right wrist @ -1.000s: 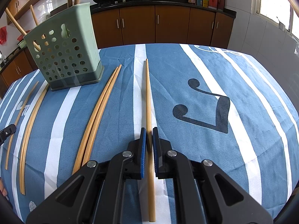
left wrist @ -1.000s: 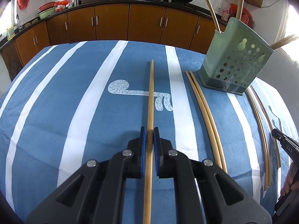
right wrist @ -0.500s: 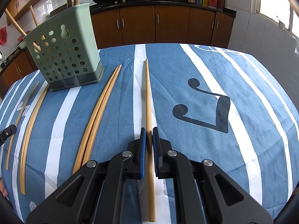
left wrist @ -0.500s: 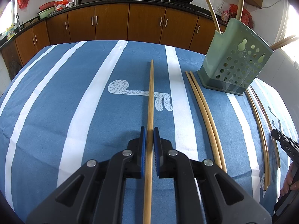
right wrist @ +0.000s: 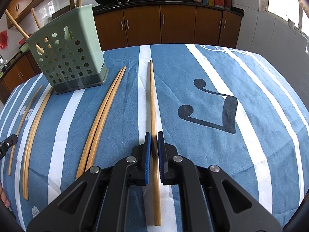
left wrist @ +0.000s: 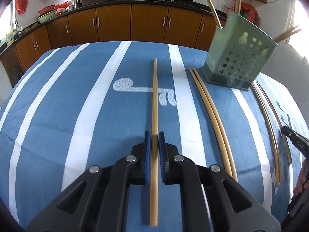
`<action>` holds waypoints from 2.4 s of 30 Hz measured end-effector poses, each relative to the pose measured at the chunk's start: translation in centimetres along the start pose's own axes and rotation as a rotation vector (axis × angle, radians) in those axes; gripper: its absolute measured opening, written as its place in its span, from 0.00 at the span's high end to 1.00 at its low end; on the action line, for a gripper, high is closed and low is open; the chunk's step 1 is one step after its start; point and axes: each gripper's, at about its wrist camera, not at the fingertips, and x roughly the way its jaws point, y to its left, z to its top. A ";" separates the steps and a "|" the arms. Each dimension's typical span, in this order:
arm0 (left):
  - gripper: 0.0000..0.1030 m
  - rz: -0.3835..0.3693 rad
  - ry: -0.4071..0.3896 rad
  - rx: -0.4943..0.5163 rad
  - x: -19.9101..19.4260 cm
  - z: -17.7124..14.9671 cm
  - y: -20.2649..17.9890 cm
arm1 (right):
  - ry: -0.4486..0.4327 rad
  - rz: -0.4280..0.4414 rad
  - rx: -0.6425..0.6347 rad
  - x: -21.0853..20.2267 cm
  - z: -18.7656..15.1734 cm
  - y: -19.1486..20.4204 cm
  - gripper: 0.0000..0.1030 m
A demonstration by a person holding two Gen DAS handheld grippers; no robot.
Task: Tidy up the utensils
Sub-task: 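Hold the chopsticks in both tools and begin lifting the right tool's chopstick, then lift the right tool's chopstick into the green holder while the left tool inserts its chopstick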
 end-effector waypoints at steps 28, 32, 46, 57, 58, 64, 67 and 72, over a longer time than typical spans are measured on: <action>0.92 -0.106 -0.304 -0.013 -12.7 3.5 0.0 | -0.295 0.082 0.054 -11.3 2.7 -1.7 0.93; 0.92 -0.125 -0.345 -0.025 -14.4 4.7 -0.1 | -0.327 0.089 0.052 -12.4 3.3 -1.5 0.93; 0.92 -0.182 -0.488 0.000 -20.1 9.3 -1.5 | -0.441 0.259 0.007 -18.3 7.5 1.0 0.93; 0.92 -0.286 -0.647 -0.084 -23.1 15.0 -5.4 | -0.643 0.322 -0.037 -21.6 12.2 4.6 0.93; 0.92 -0.287 -0.660 -0.085 -23.1 15.4 -5.7 | -0.652 0.318 -0.039 -21.3 12.5 4.8 0.93; 0.92 -0.189 -0.735 -0.031 -20.9 17.0 -8.9 | -0.644 0.311 -0.030 -18.2 14.2 5.4 0.93; 0.92 -0.175 -0.722 -0.004 -18.8 17.1 -9.5 | -0.610 0.302 -0.029 -16.5 14.2 5.7 0.93; 0.92 -0.193 -0.672 -0.029 -15.5 17.4 -9.3 | -0.553 0.278 -0.030 -14.0 13.8 6.0 0.93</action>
